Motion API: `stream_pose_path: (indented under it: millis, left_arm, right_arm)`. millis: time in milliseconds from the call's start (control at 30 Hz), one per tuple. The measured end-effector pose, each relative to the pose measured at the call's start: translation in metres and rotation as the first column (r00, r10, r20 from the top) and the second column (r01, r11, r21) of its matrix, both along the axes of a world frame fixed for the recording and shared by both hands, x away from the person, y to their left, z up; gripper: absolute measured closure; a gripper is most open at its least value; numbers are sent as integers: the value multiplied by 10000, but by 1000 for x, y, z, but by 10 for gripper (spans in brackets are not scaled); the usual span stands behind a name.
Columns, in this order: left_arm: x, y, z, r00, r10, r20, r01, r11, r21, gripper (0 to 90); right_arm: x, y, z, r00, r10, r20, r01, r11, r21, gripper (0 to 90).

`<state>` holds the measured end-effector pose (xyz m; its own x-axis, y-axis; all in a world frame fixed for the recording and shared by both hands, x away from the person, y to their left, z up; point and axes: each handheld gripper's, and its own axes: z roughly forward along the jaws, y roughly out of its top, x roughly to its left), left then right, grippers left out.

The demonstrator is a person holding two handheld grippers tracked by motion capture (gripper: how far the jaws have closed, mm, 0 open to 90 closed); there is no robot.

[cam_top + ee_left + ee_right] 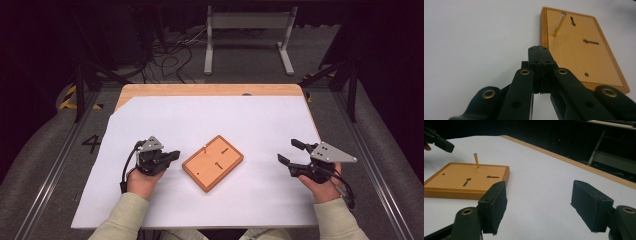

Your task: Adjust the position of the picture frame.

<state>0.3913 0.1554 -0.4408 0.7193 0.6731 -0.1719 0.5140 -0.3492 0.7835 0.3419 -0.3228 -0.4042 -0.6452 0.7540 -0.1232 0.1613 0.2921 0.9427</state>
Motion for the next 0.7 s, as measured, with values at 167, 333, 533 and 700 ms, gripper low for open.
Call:
stream_pose_path:
  millis: [167,333,533,700]
  left_arm:
    - [6,-5,-7,9992,23,-401,-8,9993,373,897]
    - [11,-10,-16,9982,-117,-594,160,9971,741,897]
    - [13,-10,-20,9953,-438,-867,512,9951,851,898]
    - [14,-8,-21,9922,-477,-1153,563,9958,723,899]
  right_arm:
    - [-2,-1,0,10000,-21,-41,20,10000,-27,289]
    - [-3,0,-1,9999,-12,-101,11,10000,-85,286]
    - [-3,0,-1,10000,-2,-98,1,10000,-86,281]
    - [-3,1,-1,9999,19,-143,-21,10000,-88,281]
